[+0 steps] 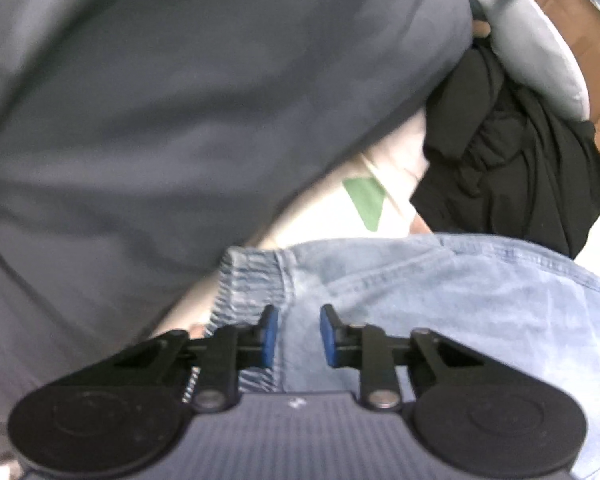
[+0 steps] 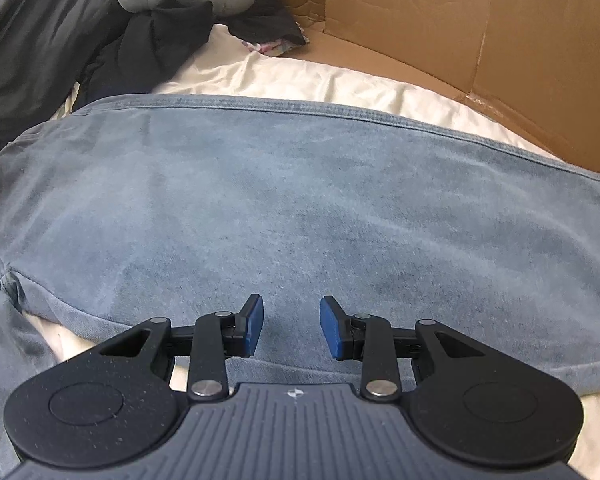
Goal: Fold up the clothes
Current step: 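Open the left gripper to release the waistband onto the jeans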
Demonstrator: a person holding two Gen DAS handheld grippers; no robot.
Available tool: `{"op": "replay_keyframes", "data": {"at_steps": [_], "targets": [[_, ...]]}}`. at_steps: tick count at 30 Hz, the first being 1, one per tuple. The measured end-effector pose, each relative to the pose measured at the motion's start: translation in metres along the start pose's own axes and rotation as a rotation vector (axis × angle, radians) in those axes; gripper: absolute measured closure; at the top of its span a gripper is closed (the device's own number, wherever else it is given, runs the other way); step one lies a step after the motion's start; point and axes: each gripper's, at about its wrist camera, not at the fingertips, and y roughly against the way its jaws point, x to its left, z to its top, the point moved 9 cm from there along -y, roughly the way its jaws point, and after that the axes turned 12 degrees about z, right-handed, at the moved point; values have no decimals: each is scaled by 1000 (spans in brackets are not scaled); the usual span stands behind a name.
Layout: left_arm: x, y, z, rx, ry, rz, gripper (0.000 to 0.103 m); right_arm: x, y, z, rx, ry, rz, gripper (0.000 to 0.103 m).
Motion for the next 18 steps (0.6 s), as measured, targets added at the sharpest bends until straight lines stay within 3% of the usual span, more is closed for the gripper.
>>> {"op": "replay_keyframes", "data": {"at_steps": [8,18], "targets": [[4,-20,-8,31,41,6,78,-16,-1,-10,6,-44,-20,64],[-17,-39,-14,-32,-150,116,72,-18,-3,-11,0,-48,-26,63]]}}
